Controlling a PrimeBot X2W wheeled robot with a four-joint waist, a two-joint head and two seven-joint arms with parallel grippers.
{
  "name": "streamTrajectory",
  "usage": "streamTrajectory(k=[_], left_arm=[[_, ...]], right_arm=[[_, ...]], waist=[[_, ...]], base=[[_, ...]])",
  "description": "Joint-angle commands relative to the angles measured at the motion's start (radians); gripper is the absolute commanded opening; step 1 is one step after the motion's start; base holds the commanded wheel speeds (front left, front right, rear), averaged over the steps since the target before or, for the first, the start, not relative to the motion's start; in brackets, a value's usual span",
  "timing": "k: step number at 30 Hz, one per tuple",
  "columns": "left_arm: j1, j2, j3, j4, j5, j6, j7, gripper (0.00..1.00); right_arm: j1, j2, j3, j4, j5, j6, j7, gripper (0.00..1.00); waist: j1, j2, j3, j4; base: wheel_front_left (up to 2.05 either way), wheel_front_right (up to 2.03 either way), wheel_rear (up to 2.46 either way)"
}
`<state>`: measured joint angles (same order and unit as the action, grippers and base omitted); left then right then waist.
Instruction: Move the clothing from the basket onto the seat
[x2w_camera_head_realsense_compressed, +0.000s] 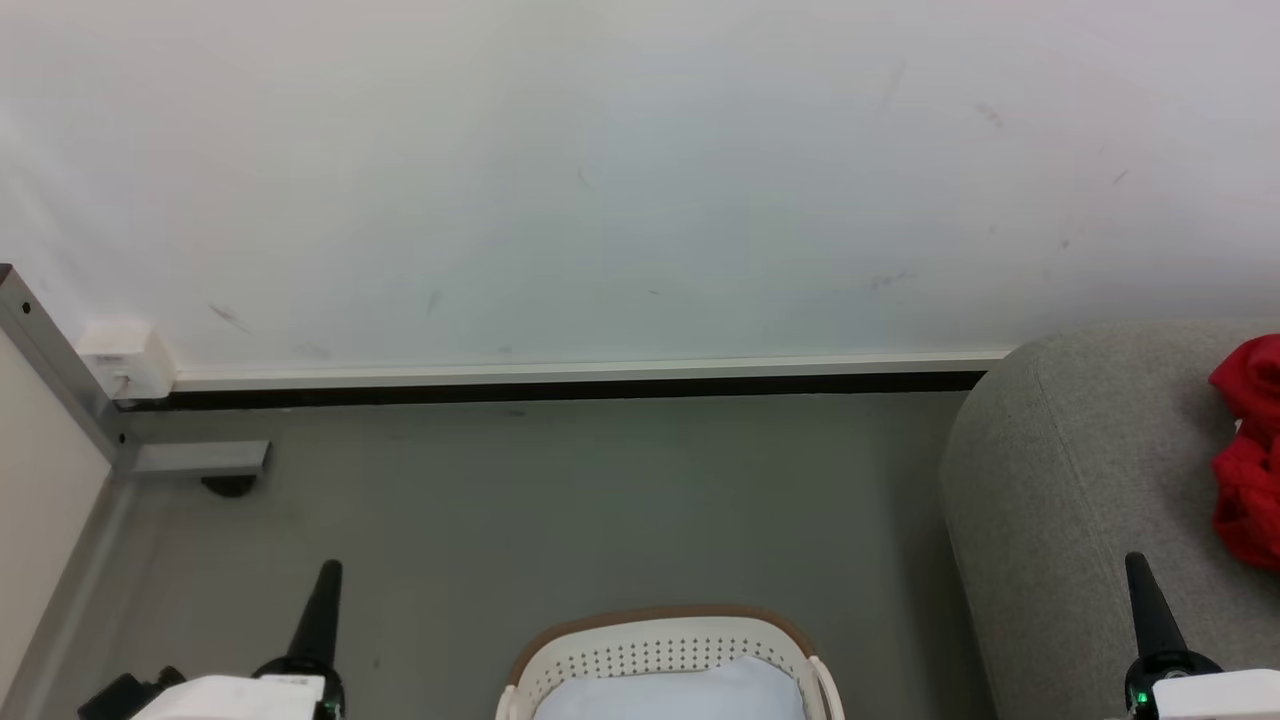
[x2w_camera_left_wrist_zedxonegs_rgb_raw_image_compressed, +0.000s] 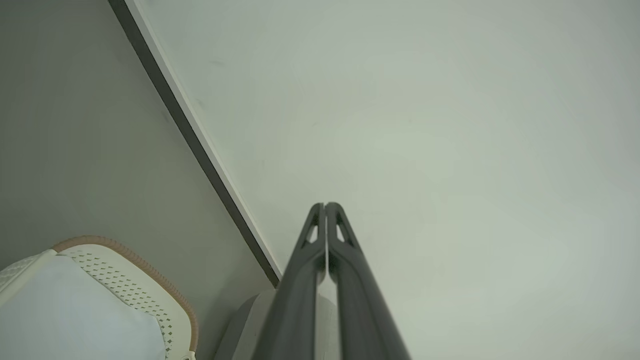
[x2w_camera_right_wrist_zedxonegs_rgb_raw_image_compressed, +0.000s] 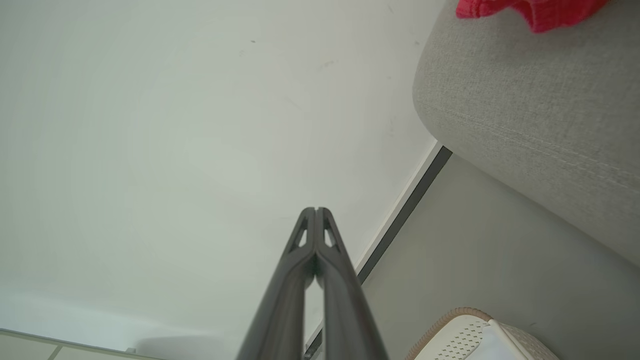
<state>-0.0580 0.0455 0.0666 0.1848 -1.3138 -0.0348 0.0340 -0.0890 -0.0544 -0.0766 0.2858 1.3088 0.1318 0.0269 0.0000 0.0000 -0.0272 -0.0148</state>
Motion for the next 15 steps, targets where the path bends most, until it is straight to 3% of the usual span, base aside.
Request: streamTrajectory(k=[1,15], left_arm=[[-0.017,0.006,0.009,-0.011,-0.023,-0.005,0.005,0.0],[-0.03,0.007,0.025,-0.02,-0.135,-0.007,0.037,0.0]], right_arm=[[-0.02,-0.008,-0.006,-0.012,0.024,-0.001,0.006,0.0],[-0.033,-0.013,-0.009,-0.017,0.144,-0.002,0.032,0.0]], waist=[[0.0,0.0,0.001,0.0],[0.0,0.0,0.009,0.005]], base=[[0.0,0.0,0.0],[0.0,0.0,0.0]])
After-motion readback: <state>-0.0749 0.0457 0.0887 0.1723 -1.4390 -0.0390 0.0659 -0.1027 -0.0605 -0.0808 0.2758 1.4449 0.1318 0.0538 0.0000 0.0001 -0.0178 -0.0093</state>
